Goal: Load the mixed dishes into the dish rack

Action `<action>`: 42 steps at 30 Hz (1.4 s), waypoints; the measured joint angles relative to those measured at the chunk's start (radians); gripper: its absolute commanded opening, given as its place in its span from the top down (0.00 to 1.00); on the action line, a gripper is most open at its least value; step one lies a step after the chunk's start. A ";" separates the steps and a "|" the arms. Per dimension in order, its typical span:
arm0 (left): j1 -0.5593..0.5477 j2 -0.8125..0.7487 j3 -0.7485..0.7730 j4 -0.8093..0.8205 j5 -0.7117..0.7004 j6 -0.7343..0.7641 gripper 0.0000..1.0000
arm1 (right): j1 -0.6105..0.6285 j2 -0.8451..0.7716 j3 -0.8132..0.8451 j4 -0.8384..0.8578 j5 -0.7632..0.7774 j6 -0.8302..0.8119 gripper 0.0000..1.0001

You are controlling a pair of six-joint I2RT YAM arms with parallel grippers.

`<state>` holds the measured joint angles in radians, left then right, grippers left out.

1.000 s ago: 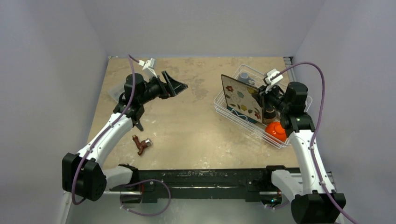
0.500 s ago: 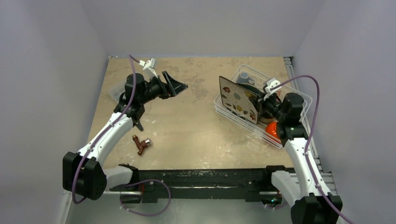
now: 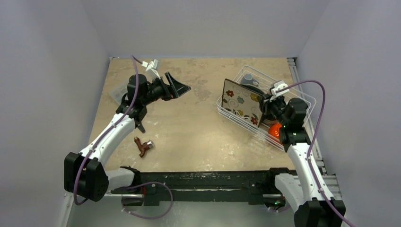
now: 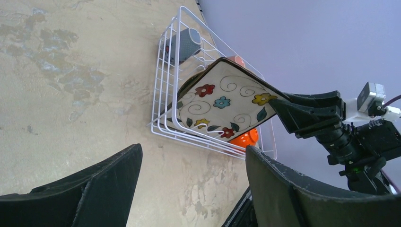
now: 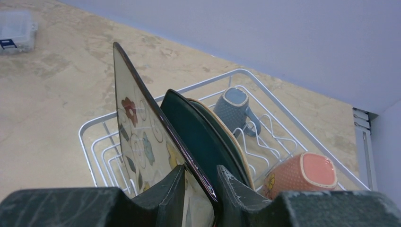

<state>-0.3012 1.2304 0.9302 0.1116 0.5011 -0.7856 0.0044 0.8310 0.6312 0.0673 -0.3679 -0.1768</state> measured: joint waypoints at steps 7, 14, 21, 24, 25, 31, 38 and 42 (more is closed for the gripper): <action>0.000 0.010 0.000 0.000 0.017 -0.011 0.21 | 0.002 -0.002 0.000 -0.006 0.071 0.000 0.65; 0.000 0.013 0.000 0.003 0.026 -0.023 0.21 | 0.000 -0.044 0.015 -0.026 0.174 0.006 0.47; 0.000 0.006 0.000 0.006 0.024 -0.013 0.21 | 0.000 -0.170 0.049 -0.134 0.292 0.089 0.23; 0.000 -0.019 0.000 0.006 0.013 0.006 0.21 | 0.000 -0.206 0.099 -0.215 0.338 0.145 0.13; 0.000 -0.031 0.000 0.006 0.007 0.016 0.21 | 0.000 -0.211 0.121 -0.242 0.353 0.163 0.03; -0.010 -0.124 -0.003 0.019 -0.042 0.081 0.21 | 0.000 -0.231 0.274 -0.373 0.404 0.284 0.01; -0.084 -0.305 -0.034 0.019 -0.180 0.249 0.21 | 0.000 -0.291 0.449 -0.474 0.456 0.455 0.01; -0.141 -0.469 -0.033 -0.053 -0.268 0.372 0.21 | 0.000 -0.313 0.554 -0.542 0.517 0.526 0.01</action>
<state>-0.4419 0.7612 0.8974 0.0582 0.2329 -0.4133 0.0044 0.5179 1.1854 -0.4747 0.1490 0.3492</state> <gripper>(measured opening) 0.791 0.987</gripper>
